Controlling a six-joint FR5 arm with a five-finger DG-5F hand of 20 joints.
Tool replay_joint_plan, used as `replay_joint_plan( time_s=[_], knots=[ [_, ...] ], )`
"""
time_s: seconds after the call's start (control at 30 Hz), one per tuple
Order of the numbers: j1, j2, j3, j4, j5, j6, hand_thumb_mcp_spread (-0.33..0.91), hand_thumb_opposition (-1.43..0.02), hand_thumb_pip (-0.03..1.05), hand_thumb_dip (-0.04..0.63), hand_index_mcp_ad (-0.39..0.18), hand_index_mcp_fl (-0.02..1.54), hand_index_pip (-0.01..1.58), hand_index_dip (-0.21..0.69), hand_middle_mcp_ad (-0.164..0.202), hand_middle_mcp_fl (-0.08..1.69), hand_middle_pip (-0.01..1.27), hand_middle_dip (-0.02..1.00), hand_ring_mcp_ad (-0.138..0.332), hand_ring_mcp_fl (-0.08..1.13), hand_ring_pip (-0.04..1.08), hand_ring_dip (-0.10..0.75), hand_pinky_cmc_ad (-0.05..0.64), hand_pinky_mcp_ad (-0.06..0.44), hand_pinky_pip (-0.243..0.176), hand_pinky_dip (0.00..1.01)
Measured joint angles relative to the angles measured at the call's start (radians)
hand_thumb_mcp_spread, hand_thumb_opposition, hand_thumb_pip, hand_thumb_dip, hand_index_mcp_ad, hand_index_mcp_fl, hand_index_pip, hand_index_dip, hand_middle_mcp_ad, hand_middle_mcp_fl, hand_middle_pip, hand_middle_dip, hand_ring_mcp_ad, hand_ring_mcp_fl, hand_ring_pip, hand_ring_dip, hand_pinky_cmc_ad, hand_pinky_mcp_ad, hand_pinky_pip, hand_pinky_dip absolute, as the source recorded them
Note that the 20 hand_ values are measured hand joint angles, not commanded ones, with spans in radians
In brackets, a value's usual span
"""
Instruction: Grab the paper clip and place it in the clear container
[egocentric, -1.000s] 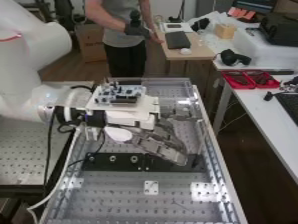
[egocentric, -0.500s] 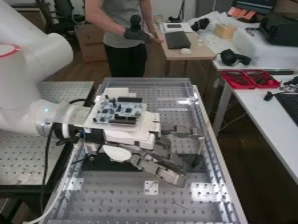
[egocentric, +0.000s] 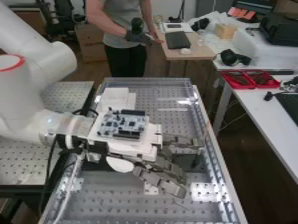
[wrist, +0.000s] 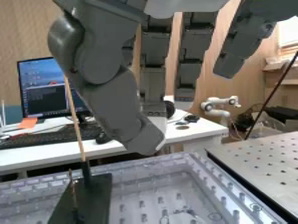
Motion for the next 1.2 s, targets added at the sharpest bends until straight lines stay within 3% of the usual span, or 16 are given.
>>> replay_joint_plan(
  time_s=[0.27,0.57,0.97,1.2],
  knots=[
    [0.001,-0.007,0.002,-0.006,0.001,0.005,0.67,-1.0,0.68,0.332,-0.134,0.19,0.12,-0.176,-0.079,0.59,0.72,0.86,0.037,0.46,0.11,0.545,0.38,0.251,0.051,0.15],
    [0.007,-0.003,-0.002,-0.006,0.01,0.008,0.6,-0.94,0.7,0.346,-0.15,0.16,0.13,-0.176,-0.061,0.52,0.6,0.79,0.038,0.44,0.1,0.543,0.379,0.248,0.051,0.15],
    [-0.005,-0.016,-0.005,0.004,0.002,0.011,0.66,-0.97,0.7,0.344,-0.152,0.16,0.12,-0.176,-0.058,0.64,0.76,0.82,0.04,0.44,0.1,0.543,0.38,0.251,0.051,0.15],
    [-0.014,-0.033,0.002,0.006,-0.008,0.018,0.66,-0.98,0.7,0.347,-0.152,0.16,0.12,-0.176,-0.058,0.65,0.76,0.83,0.04,0.44,0.1,0.543,0.38,0.248,0.051,0.15]
  ],
)
